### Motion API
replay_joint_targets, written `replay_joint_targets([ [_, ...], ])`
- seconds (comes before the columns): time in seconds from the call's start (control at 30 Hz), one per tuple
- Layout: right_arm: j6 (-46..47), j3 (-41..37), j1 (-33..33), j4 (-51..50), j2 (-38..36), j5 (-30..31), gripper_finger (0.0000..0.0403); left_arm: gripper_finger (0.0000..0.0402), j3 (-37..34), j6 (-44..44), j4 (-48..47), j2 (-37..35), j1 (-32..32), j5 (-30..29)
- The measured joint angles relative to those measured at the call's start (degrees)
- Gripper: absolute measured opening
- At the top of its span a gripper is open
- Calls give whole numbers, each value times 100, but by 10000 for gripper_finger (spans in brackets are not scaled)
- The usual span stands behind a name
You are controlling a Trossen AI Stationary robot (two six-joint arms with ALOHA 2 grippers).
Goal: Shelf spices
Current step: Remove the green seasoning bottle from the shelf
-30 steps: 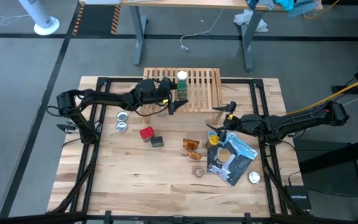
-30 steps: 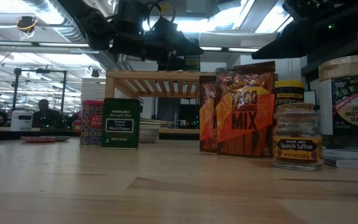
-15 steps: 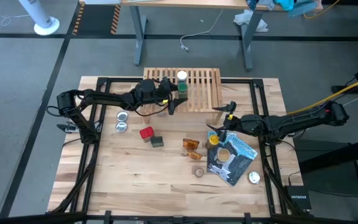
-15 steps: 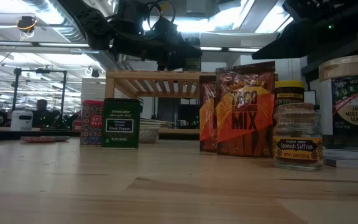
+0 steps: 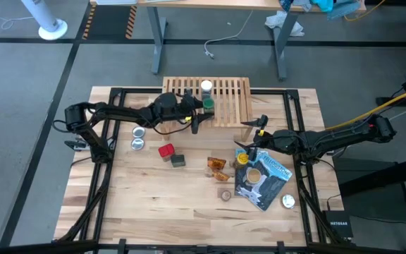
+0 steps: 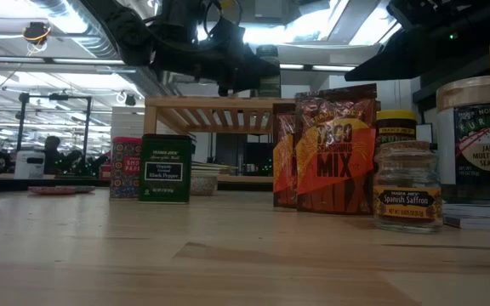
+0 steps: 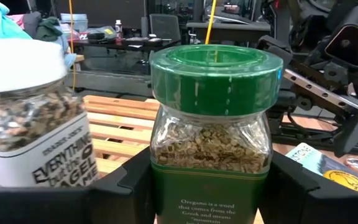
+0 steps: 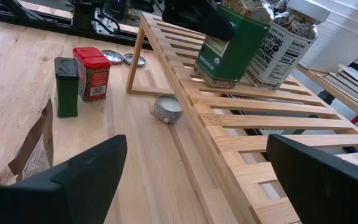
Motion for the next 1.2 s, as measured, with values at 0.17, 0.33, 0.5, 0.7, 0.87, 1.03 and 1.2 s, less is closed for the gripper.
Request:
replay_joint_targets([
  [0.17,1,0,0,0,0,0,392,192,0,47,-106,-88,-172,-229],
  [0.33,0,0,0,-1,0,0,392,192,-4,132,-710,-567,-418,-663],
  [0.5,1,0,0,-11,0,1,392,192,-2,183,-1616,-1105,-848,-1199],
  [0.7,0,0,-1,-29,-2,0,392,192,1,9,-2704,-1564,-1594,-2258],
  [0.87,0,0,-1,-42,0,0,392,192,-4,-333,-3502,-1844,-2276,-3500],
  [1.03,0,0,0,-44,-1,0,392,192,-4,-1096,-4488,-2122,-2827,-4464],
  [1.2,0,0,-2,-39,-2,0,392,192,-4,-2017,-5570,-2323,-3254,-5157],
])
